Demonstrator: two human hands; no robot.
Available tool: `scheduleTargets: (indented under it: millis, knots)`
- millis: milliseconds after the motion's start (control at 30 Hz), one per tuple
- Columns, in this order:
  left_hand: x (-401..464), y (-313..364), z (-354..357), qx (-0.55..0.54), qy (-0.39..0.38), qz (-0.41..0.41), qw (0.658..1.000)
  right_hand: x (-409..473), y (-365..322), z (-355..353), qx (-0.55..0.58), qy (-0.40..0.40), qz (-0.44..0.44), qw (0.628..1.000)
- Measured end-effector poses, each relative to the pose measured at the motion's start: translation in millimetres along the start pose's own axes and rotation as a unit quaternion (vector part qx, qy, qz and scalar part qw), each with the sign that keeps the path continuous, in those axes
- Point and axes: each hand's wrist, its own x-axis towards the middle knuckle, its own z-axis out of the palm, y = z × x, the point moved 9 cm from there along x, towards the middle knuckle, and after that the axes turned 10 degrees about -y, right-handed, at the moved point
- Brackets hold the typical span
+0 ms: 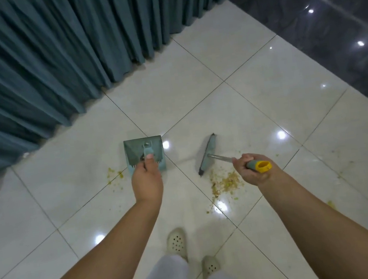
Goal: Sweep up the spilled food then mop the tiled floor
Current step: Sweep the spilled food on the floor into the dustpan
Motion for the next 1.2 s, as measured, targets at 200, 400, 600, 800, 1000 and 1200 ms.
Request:
scheduleTargets:
  millis: [200,400,600,800,1000,1200]
  knots:
    - [22,-3,4,-0.015,-0.011,-0.008,1.000,21,41,56,-0.002,-0.058,0.074,0.996]
    - [34,-5,6,0.018,0.004,0.002,1.000,66,73,89,-0.012,-0.061,0.116,0.991]
    - [28,-11,14,0.034,0.008,0.003,0.999,72,50,62,0.086,-0.021,0.081,0.993]
    - [5,-12,45,0.038,0.012,0.003,0.999,43,-8,2,0.239,0.014,0.035,0.970]
    - [-40,-24,79,0.028,0.032,-0.005,0.999,5,-59,-56,0.331,0.023,0.021,0.943]
    - [-121,-51,127,0.012,0.061,-0.014,0.998,-39,-106,-127,0.298,0.054,0.026,0.953]
